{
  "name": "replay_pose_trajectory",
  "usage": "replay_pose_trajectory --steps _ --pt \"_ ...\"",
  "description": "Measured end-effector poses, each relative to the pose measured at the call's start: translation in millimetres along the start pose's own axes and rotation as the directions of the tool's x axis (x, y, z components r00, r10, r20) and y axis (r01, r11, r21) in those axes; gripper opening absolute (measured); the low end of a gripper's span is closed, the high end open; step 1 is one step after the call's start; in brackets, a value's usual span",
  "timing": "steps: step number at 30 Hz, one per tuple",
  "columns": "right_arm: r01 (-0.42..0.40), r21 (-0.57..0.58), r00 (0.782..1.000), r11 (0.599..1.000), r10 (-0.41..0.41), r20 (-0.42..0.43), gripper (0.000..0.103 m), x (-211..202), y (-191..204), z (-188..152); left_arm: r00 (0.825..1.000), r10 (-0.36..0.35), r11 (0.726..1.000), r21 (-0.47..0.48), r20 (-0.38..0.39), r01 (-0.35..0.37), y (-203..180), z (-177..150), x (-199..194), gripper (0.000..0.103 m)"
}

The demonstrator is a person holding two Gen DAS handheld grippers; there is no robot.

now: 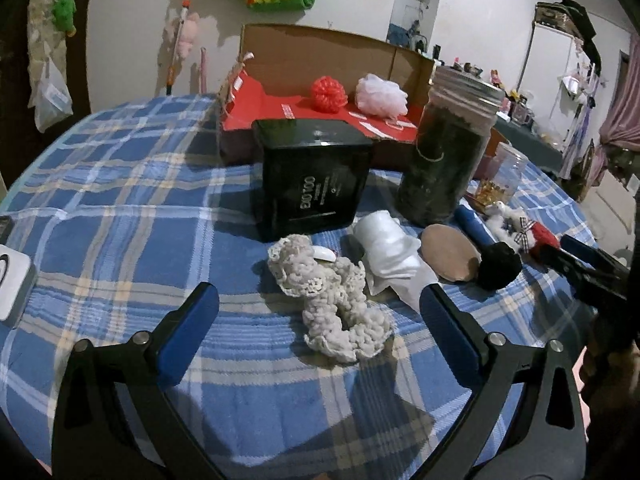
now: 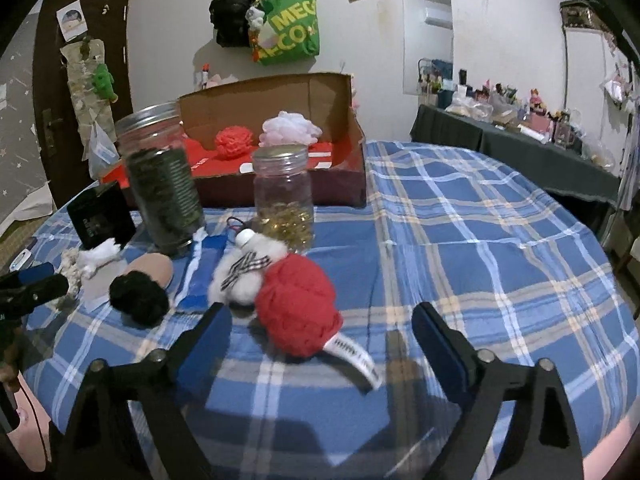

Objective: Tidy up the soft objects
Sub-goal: 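Grasp the white crocheted scrunchie with the left tool while the right tool grasps the red knitted ball, then carry the scrunchie in the left tool while the right tool carries the red ball into the box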

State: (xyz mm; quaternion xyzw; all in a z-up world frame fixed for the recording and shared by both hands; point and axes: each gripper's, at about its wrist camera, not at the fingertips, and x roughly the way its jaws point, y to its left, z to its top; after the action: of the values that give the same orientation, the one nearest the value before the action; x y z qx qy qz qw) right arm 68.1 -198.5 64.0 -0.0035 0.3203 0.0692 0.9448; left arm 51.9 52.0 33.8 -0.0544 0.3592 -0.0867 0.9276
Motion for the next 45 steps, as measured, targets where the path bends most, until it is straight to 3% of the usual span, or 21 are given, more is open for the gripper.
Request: replay_pose_trajectory --steps 1,2,3,4,5,8,12,21,29,45 --pt "-0.007 0.004 1.0 1.0 0.007 -0.011 0.072 4 -2 2 1.0 -0.017 1.0 -0.001 -0.017 0.017 1 0 3 0.075" --pt "-0.011 0.011 1.0 1.0 0.011 -0.017 0.067 7 -4 4 0.999 -0.028 1.0 -0.001 -0.035 0.028 1 0 7 0.063" --pt "-0.024 0.024 0.999 0.999 0.025 -0.024 0.053 10 -7 6 1.0 -0.017 1.0 0.013 -0.026 0.017 0 0 7 0.057" --pt "-0.043 0.036 0.999 0.998 0.044 -0.029 0.039 11 -8 6 0.999 -0.027 0.999 0.03 -0.024 0.028 -1 0 6 0.034" --pt "-0.076 0.049 0.996 0.996 0.078 -0.04 0.039 14 -11 7 0.998 -0.049 0.998 0.037 -0.035 0.05 -1 0 6 0.027" --pt "-0.111 0.08 0.993 0.991 0.113 -0.027 0.037 11 -16 6 0.998 -0.051 0.998 0.021 -0.022 0.051 1 3 0 0.026" --pt "-0.045 0.068 0.997 0.997 0.041 0.065 0.037 -15 -18 10 0.999 -0.028 0.999 0.046 0.025 0.027 -3 11 -15 0.025" --pt "-0.109 0.041 0.983 0.993 0.101 0.153 0.037 -47 0 24 0.988 -0.134 0.988 0.089 0.07 0.128 -30 22 -34 0.025" --pt "-0.206 0.006 0.971 0.978 0.204 0.125 0.037 -38 37 17 0.971 -0.238 0.964 0.123 0.024 0.234 -67 19 -19 0.025" --pt "-0.234 0.019 0.968 0.972 0.232 0.091 0.037 -30 43 9 0.967 -0.254 0.963 0.096 -0.002 0.253 -66 20 -6 0.025"
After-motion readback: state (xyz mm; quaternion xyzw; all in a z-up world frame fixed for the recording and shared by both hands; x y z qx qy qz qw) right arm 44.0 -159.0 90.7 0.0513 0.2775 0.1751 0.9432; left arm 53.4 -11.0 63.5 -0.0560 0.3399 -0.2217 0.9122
